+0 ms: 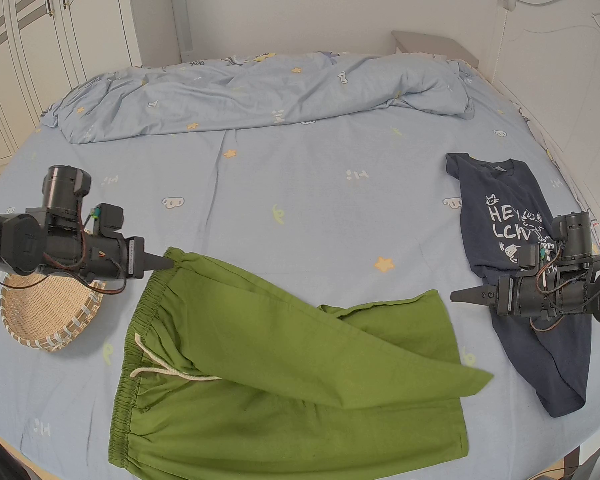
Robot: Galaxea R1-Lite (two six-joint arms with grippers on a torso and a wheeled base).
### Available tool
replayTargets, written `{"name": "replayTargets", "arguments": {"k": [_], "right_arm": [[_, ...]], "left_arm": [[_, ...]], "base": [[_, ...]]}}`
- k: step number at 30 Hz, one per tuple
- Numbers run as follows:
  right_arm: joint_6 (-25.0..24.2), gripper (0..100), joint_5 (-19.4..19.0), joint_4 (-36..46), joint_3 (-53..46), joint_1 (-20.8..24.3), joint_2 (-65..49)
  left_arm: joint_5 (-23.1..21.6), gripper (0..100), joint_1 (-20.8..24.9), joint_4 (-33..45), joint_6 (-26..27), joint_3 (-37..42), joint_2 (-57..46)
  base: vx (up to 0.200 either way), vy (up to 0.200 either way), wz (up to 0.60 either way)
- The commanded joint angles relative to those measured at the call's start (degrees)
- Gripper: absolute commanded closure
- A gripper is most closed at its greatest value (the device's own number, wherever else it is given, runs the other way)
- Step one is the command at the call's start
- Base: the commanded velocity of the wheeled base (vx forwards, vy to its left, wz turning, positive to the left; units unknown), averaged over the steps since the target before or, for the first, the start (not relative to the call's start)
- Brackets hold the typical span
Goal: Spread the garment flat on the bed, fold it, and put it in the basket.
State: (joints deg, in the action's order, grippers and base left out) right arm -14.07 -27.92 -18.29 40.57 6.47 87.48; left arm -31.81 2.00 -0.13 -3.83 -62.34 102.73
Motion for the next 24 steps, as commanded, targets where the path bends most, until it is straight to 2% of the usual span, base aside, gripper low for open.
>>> {"name": "replayTargets", "arguments": {"k": [1, 11, 21, 24], "right_arm": [[0.0, 0, -0.1, -0.1, 0.4, 0.0, 0.6], [0.1, 0, -0.2, -0.2, -5.0, 0.0, 1.3], [0.6, 0, -0.4, -0.3, -7.9, 0.7, 3.1], [0.6, 0, -2.0, -0.3, -9.1, 1.6, 2.1]], "left_arm": [[0.0, 100, -3.3, 0.0, -0.1, 0.2, -3.5], [0.3, 100, -1.6, -0.1, 0.2, 0.2, 0.6], [0.4, 100, -2.2, -0.2, 0.3, -0.2, 1.9], [0.4, 100, -2.4, -1.2, 0.2, -0.1, 2.0]], "base": [[0.000, 0.000, 0.00], [0.000, 0.000, 0.00], [0.000, 0.000, 0.00], [0.000, 0.000, 0.00]]}}
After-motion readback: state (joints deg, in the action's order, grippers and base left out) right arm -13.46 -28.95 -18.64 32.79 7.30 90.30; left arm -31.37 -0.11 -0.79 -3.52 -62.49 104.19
